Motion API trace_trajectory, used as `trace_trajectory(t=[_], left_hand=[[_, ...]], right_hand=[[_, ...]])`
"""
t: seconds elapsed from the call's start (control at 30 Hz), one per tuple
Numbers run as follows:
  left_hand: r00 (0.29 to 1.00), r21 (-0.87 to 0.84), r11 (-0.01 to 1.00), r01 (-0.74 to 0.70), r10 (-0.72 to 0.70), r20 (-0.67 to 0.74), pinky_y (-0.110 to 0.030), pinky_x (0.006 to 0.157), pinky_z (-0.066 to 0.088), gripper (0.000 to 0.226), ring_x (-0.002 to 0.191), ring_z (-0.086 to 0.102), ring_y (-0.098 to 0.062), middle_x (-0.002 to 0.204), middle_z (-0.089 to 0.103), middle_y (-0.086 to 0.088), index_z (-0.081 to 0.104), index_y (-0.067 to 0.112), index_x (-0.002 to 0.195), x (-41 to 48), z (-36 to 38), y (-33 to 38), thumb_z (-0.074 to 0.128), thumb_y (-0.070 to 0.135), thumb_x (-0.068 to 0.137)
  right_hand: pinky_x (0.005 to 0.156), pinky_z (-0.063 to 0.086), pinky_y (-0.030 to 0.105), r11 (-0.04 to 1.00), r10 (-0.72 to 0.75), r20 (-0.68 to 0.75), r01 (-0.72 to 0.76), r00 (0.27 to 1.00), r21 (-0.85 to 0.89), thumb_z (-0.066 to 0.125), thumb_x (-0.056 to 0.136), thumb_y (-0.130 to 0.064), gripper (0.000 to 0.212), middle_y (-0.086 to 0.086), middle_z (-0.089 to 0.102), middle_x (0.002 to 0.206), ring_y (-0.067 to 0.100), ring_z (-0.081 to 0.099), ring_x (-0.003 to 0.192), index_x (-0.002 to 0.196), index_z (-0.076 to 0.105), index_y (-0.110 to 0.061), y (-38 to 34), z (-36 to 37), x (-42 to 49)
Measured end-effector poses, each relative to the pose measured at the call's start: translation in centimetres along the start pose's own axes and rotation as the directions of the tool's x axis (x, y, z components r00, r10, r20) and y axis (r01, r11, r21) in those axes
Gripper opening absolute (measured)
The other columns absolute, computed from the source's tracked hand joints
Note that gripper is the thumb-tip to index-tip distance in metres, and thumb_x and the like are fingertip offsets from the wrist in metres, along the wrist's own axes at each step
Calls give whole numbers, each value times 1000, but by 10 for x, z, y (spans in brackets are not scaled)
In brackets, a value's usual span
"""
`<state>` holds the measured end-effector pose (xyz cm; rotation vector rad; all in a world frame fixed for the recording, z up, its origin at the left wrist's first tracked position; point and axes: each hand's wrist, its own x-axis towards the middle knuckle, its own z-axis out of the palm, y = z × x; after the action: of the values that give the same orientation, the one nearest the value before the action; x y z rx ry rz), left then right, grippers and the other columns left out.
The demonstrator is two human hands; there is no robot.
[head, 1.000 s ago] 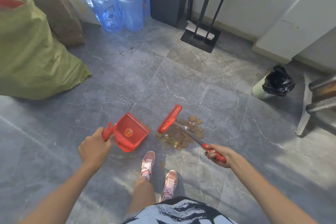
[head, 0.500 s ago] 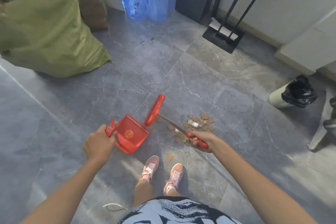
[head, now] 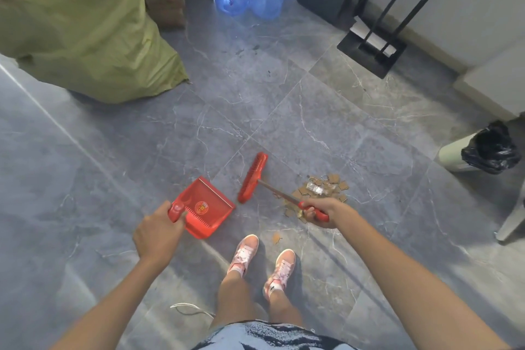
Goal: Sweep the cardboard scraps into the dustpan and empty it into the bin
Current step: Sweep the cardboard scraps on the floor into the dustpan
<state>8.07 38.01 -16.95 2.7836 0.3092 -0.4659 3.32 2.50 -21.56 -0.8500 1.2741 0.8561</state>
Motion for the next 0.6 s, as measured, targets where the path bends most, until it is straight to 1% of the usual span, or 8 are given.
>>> trace_trajectory(t=[0.1,0.17,0.27,0.33,0.37,0.43,0.5,0.6], left_hand=[[1000,11,1000,-6,6,-10,-38,60,43,29,72,62,-42,68,63,-21,54,17,72,-2,-1,2,65,42,82],[1000,17,1000,-22,22,-14,-38,59,43,29,71,62,-42,67,63,-20,54,17,71,-4,1,8,64,42,83],[999,22,999,-46,46,5,-37,60,43,27,71,62,-41,66,63,-19,55,18,71,-9,7,18,63,41,84],[998,15,998,-65,65,7,-36,59,43,27,70,62,-41,65,62,-17,55,18,71,-13,11,26,63,40,85],[997,7,997,-75,75,5,-36,58,42,26,69,61,-41,65,62,-17,55,17,72,-15,13,29,63,39,85],[995,5,995,-96,96,4,-35,58,42,27,68,61,-40,64,61,-16,54,17,73,-17,17,36,62,39,85],[993,7,993,-119,118,19,-36,58,45,30,66,61,-39,62,60,-14,50,17,71,-17,19,43,60,42,84],[987,3,988,-156,156,36,-38,58,48,31,65,60,-38,61,59,-13,46,20,69,-17,19,51,60,44,82]], right_hand=[[26,33,14,1000,0,-20,0,1000,-23,46,97,-3,2,6,47,45,7,37,27,97,48,-3,4,-47,-7],[26,34,15,1000,-5,-53,4,999,-24,48,96,-4,7,5,46,47,7,37,29,103,49,-3,7,-79,-13],[26,33,15,998,6,-92,0,996,67,48,96,-4,2,5,41,54,8,36,28,97,50,-4,12,-121,-27],[25,32,14,993,13,-126,2,992,114,46,97,-4,9,4,38,62,8,35,26,90,50,-4,19,-144,-38],[24,32,13,992,14,-147,5,989,125,45,97,-4,12,5,38,63,7,35,25,86,50,-3,23,-154,-43],[25,32,13,993,21,-190,2,981,120,48,96,-4,16,6,41,58,7,35,25,81,52,-3,29,-170,-47],[25,33,14,994,29,-209,-6,978,108,50,95,-4,14,6,43,54,7,35,26,81,53,-4,34,-180,-51],[25,34,13,997,14,-192,1,981,75,49,95,-4,4,4,40,62,6,36,27,91,50,-4,40,-184,-60]])
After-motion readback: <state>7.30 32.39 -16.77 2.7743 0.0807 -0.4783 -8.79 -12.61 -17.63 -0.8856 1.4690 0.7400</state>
